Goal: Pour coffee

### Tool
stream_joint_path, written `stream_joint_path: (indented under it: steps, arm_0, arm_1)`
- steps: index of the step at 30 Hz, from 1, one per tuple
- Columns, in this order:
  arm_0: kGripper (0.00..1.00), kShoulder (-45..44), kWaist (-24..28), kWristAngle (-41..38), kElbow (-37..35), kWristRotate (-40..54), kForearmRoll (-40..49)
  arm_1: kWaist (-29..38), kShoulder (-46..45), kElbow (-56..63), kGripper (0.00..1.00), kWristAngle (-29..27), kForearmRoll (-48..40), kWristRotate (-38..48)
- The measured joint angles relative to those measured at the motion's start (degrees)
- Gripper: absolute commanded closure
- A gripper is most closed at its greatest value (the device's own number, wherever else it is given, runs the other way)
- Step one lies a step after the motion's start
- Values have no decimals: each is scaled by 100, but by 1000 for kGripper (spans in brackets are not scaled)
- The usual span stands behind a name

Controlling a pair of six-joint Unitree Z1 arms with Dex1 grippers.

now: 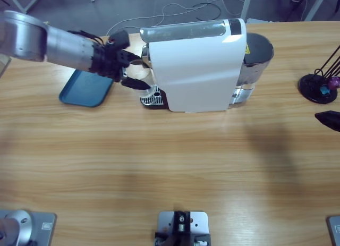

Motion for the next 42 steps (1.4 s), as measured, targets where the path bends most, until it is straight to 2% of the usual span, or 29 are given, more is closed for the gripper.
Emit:
stream_joint_path:
  steps: [8,9,10,11,12,23,29,30,32,33,34,35,36,37,39,42]
  arm_0:
    - [1000,152,-67,-156,-31,0,-36]
    - [897,161,-85,-165,-39,0,-42]
    - [314,166,-103,-172,-40,0,-45]
    - [42,170,-118,-182,-41,-5,-48]
    - [10,171,-121,-182,-41,-21,-49]
    - [9,136,-103,-182,151,-150,-49]
    - [9,-762,176,-183,698,-327,-52]
    - [9,-1015,219,-183,821,-417,-52]
    - [9,-1522,298,-183,1036,-670,-53]
    - [9,-1732,338,-183,1126,-870,-53]
    - [9,-1936,379,-183,1211,-1168,-53]
    - [9,-2104,400,-172,1296,-1487,-52]
    - [9,-2250,398,-105,1372,-1867,-47]
    - [9,-2409,343,56,1441,-2360,-36]
    - [9,-2713,96,594,1538,-3123,144]
    - [9,-3166,-195,1234,1578,-3715,526]
  arm_1:
    - [0,0,0,0,0,0,0]
    - [0,0,0,0,0,0,0]
    - [0,0,0,0,0,0,0]
    - [0,0,0,0,0,0,0]
    - [0,0,0,0,0,0,0]
    - [0,0,0,0,0,-4,0]
    - [0,1,0,1,0,-13,0]
    - [0,1,-1,57,0,-13,0]
    - [0,1,-62,334,-23,-13,-28]
    - [0,1,-151,428,-36,-13,-40]
    - [-4,14,-291,461,-40,-9,-61]
    - [-63,51,-445,624,-39,5,-90]
    - [-181,116,-646,855,-13,44,-108]
    - [-355,217,-917,995,44,121,-107]
    - [-684,511,-1548,1000,266,307,38]
    - [-1155,1111,-2656,1000,753,588,45]
